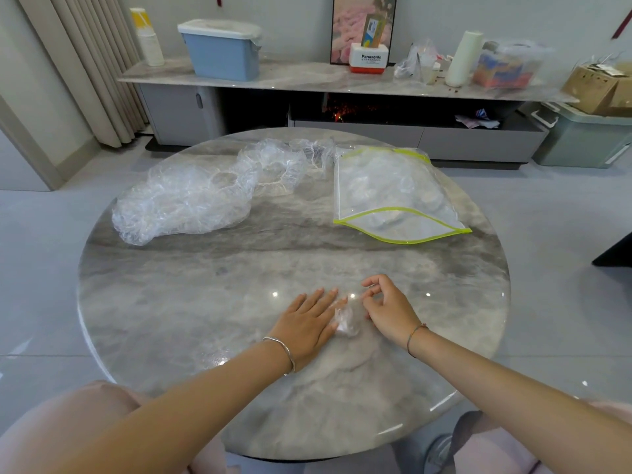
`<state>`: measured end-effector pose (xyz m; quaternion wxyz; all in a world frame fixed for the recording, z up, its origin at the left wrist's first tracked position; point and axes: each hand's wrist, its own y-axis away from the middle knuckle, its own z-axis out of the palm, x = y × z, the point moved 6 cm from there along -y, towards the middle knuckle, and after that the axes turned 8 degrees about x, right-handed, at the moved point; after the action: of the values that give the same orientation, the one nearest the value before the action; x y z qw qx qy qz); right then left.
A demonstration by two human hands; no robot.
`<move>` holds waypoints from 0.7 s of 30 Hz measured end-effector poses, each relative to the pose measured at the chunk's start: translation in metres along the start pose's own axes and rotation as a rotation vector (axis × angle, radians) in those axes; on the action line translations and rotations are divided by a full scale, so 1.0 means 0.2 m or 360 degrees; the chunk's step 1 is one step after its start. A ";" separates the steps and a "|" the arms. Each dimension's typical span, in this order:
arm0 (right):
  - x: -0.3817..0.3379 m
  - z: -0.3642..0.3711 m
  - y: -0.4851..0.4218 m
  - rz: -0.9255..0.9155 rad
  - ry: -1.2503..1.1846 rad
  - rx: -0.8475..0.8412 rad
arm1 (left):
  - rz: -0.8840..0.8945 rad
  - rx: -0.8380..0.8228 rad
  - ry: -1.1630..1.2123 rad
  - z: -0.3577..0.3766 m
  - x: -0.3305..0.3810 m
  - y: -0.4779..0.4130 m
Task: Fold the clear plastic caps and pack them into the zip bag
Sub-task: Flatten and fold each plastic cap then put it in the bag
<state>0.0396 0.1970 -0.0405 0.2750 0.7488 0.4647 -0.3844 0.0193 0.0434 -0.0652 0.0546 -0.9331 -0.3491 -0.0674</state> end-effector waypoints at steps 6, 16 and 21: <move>0.00 0.02 0.06 0.0068 0.0040 -0.0179 | -0.0036 -0.0104 -0.0111 0.00 0.01 -0.01; -0.03 0.10 0.05 0.0361 -0.0175 -0.0277 | -0.0063 -0.0148 -0.0041 -0.01 0.00 -0.01; -0.06 0.09 0.06 0.0462 -0.0474 -0.0300 | -0.0433 0.0108 0.0873 -0.09 -0.05 -0.05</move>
<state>0.0410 0.1719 -0.0403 0.4616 0.7138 0.3402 -0.4020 0.0040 0.0407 -0.0488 0.1684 -0.8224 -0.4451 -0.3118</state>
